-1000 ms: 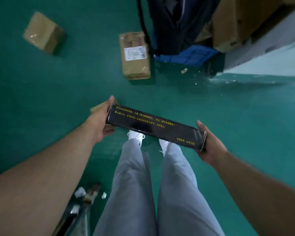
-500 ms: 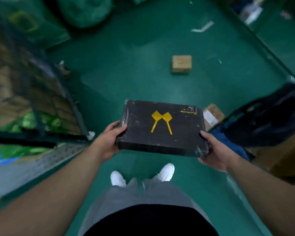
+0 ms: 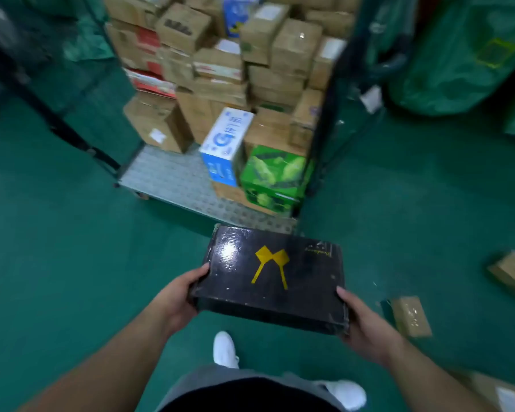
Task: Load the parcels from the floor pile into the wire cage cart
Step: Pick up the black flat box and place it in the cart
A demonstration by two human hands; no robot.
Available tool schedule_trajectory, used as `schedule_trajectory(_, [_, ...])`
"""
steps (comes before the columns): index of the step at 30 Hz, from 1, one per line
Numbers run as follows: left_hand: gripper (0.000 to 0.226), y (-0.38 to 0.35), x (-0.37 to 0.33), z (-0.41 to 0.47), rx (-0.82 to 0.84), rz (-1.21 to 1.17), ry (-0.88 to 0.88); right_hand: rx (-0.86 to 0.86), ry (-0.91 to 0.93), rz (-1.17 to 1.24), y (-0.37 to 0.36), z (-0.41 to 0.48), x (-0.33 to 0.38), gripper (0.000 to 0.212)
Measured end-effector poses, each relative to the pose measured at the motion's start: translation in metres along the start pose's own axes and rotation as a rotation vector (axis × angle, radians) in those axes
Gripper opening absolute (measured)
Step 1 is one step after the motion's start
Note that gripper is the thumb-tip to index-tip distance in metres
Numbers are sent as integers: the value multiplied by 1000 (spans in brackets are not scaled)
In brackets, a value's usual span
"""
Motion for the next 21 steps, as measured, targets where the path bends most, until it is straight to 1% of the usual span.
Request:
schedule_trajectory(2, [36, 54, -30, -13, -27, -66, -56, 17, -9, 24, -63, 34, -6, 60])
schedule_trajectory(6, [35, 140, -90, -36, -125, -161, -137, 119, -44, 3, -175, 85, -1, 63])
schedule_trajectory(9, [30, 174, -127, -46, -159, -255, -177, 191, -13, -1, -235, 106, 20, 56])
schedule_trajectory(10, [27, 182, -142, -44, -168, -280, -187, 215, 0, -2, -254, 113, 32, 57])
schedule_trajectory(14, [22, 185, -192, -12, -184, -348, -196, 224, 50, -36, -292, 148, 81, 50])
schedule_trajectory(16, [18, 180, -213, 9, -206, -376, -150, 192, 71, -42, -300, 170, 106, 54])
schedule_trajectory(18, [15, 173, -239, 35, -217, -386, -111, 173, 85, -32, -305, 195, 135, 62])
schedule_trajectory(19, [14, 170, -250, 45, -206, -404, -123, 156, 91, -28, -308, 206, 147, 61])
schedule_trajectory(21, [17, 160, -280, 74, -178, -455, -149, 126, 98, -12, -315, 232, 176, 52])
Point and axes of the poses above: each hand's wrist, its own z-axis towards the middle knuckle, its own y-axis out of the back of the hand, x = y × z, the point moved 1 cm from there along z, towards the middle knuckle, and after that the axes turned 8 degrees about x, right-handed, at the moved point
